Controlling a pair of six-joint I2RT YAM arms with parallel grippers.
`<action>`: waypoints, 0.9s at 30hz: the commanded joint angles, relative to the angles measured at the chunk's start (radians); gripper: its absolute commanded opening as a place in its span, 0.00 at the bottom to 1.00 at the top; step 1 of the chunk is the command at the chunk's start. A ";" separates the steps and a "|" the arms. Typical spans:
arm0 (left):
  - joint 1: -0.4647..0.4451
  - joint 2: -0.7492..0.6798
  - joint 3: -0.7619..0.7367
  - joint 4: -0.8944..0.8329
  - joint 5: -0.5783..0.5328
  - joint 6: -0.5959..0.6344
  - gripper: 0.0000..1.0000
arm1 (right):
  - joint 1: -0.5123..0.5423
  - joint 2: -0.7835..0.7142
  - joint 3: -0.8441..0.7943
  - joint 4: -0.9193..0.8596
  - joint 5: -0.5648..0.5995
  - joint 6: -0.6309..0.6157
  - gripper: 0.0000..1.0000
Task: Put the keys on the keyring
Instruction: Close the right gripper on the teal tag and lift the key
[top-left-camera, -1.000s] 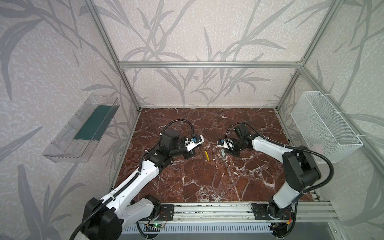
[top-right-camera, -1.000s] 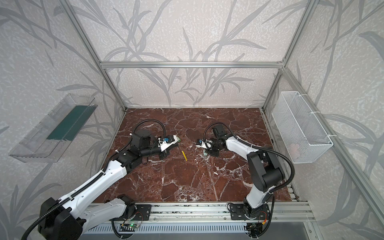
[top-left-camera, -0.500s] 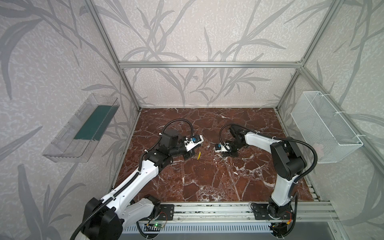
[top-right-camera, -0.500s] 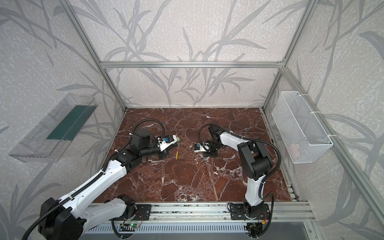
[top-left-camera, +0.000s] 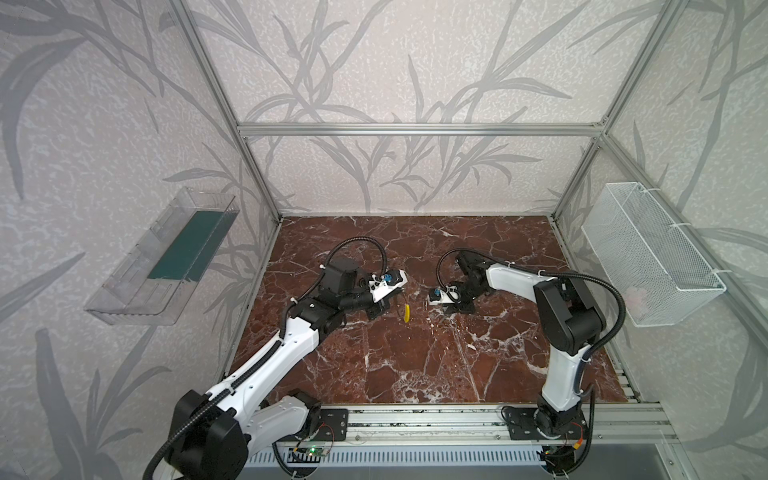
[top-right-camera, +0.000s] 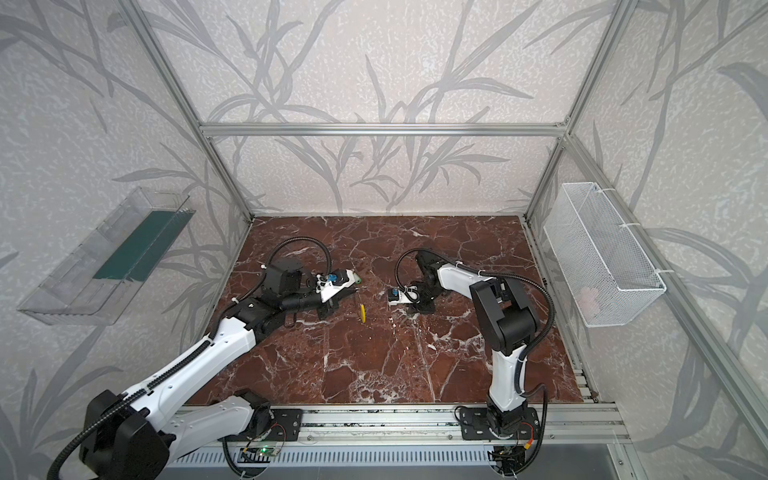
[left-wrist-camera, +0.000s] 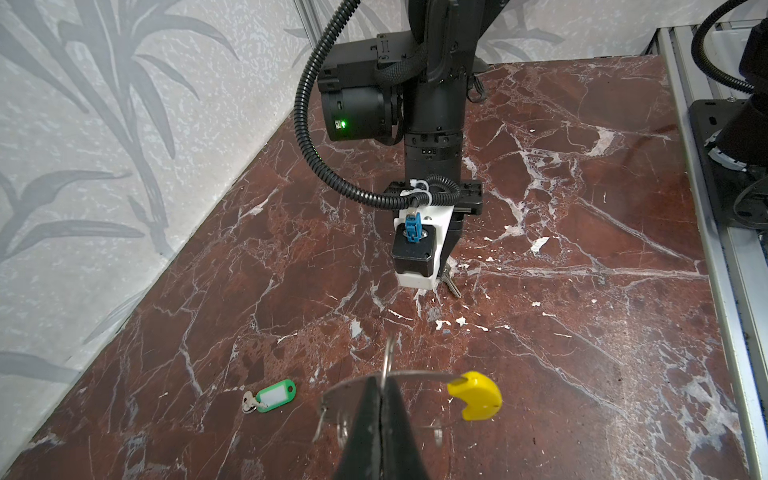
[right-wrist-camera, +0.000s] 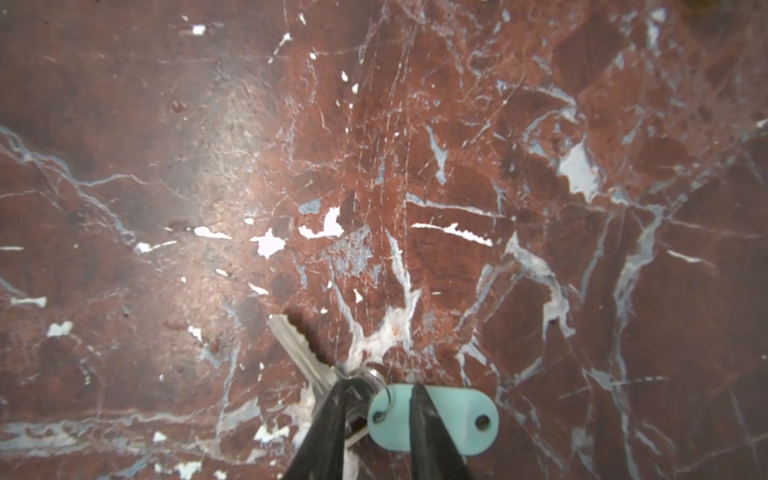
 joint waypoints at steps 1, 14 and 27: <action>0.009 0.009 0.017 0.010 0.023 0.010 0.00 | 0.006 0.027 0.009 -0.040 0.029 -0.017 0.25; 0.014 0.032 0.022 0.030 0.036 0.002 0.00 | 0.011 -0.061 -0.073 0.031 -0.016 0.007 0.00; 0.015 0.029 0.016 0.065 0.033 -0.019 0.00 | 0.065 -0.223 -0.149 0.152 0.126 0.576 0.36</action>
